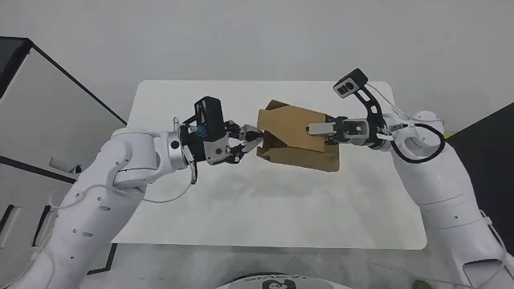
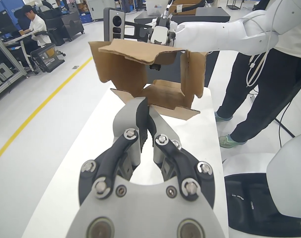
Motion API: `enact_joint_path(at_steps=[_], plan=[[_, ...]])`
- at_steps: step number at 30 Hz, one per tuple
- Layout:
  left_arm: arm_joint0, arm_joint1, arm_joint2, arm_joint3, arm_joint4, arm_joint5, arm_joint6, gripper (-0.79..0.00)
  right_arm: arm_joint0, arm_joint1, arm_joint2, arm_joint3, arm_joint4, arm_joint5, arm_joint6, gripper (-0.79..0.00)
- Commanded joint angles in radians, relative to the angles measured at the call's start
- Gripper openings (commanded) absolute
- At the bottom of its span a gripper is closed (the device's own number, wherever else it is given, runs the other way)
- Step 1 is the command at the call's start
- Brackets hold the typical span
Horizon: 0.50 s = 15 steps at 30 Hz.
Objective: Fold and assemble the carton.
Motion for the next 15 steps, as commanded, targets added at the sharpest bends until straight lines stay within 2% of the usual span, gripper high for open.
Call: enact_joint_path(at_steps=[1,15], plan=[[-0.007,-0.002,0.008,0.002,-0.001,0.001,-0.001,-0.785,0.002,-0.001,-0.003,0.003,-0.003,0.002,-0.006,-0.785],[-0.045,-0.011,0.051,0.02,-0.001,0.004,-0.013,-0.785,0.018,-0.01,-0.03,0.022,-0.004,0.02,-0.011,-0.785]])
